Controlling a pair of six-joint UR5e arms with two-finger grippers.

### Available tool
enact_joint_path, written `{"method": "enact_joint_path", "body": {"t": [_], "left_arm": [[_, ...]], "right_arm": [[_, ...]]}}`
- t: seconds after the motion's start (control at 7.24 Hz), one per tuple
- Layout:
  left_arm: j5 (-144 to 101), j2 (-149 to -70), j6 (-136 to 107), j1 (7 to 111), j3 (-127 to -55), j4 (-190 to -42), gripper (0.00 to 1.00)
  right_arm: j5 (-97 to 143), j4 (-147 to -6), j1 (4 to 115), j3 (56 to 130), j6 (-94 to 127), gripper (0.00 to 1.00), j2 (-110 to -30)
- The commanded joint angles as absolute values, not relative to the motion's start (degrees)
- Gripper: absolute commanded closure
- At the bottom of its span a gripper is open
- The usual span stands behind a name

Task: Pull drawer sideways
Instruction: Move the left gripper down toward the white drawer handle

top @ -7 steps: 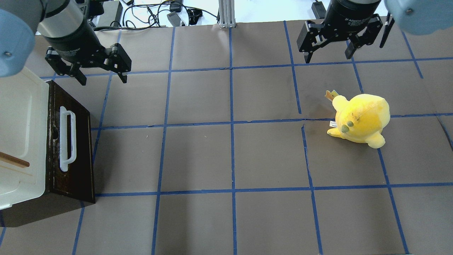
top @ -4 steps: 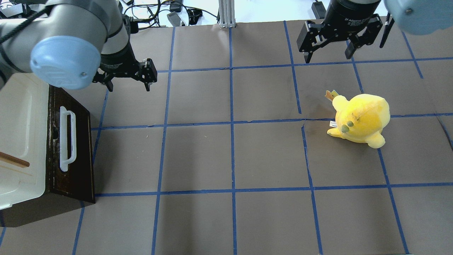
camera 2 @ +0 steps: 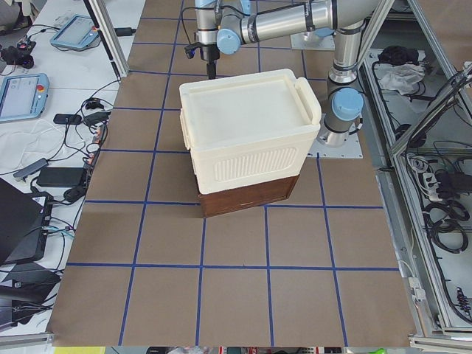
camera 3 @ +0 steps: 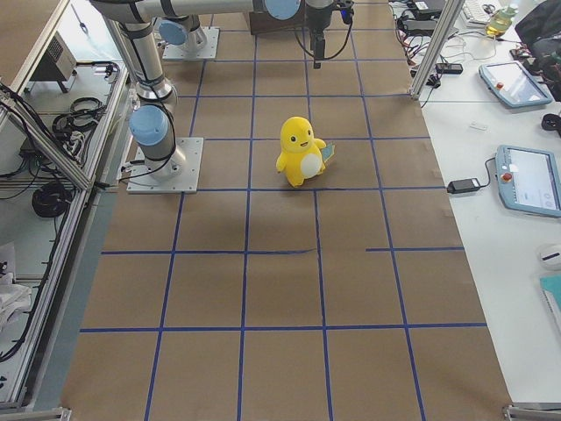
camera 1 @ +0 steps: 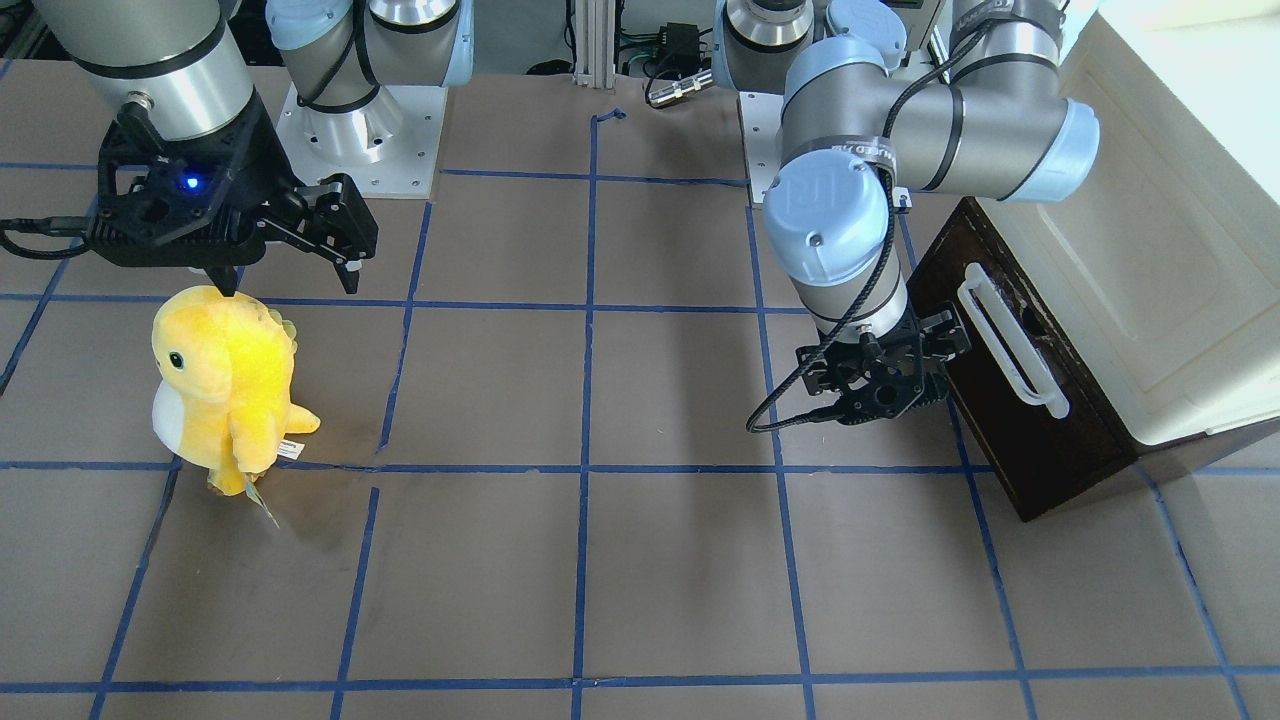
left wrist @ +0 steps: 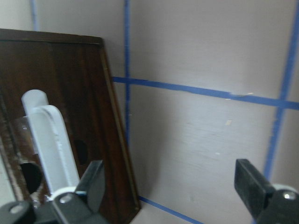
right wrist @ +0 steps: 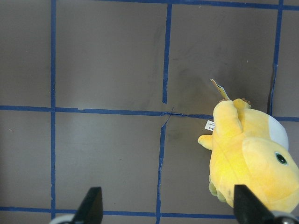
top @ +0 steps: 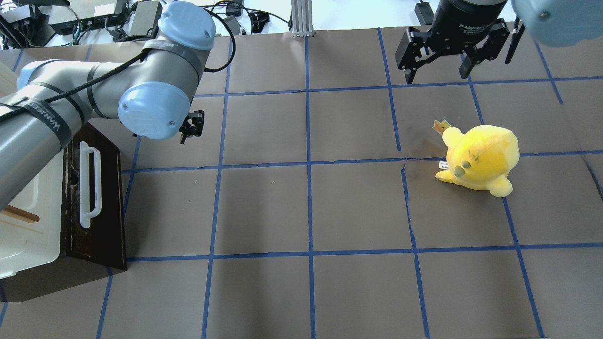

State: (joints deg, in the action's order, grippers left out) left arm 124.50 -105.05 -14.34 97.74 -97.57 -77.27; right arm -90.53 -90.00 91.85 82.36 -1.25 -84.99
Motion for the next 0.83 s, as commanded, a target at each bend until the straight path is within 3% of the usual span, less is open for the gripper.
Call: {"method": "enact_joint_path", "body": {"t": [0.0,0.69], "left_arm": [[132.96,-106.52,-14.59,98.88,-99.67,-77.26,0.00],[145.99,-107.75,-15.29,96.60,-108.01,-78.04,0.00]], "right_arm": [[-90.53,-90.00,91.85,82.35,-1.23,0.00,-84.99],[-90.53,-90.00,91.85,82.35,-1.23,0.00,-84.99]]}}
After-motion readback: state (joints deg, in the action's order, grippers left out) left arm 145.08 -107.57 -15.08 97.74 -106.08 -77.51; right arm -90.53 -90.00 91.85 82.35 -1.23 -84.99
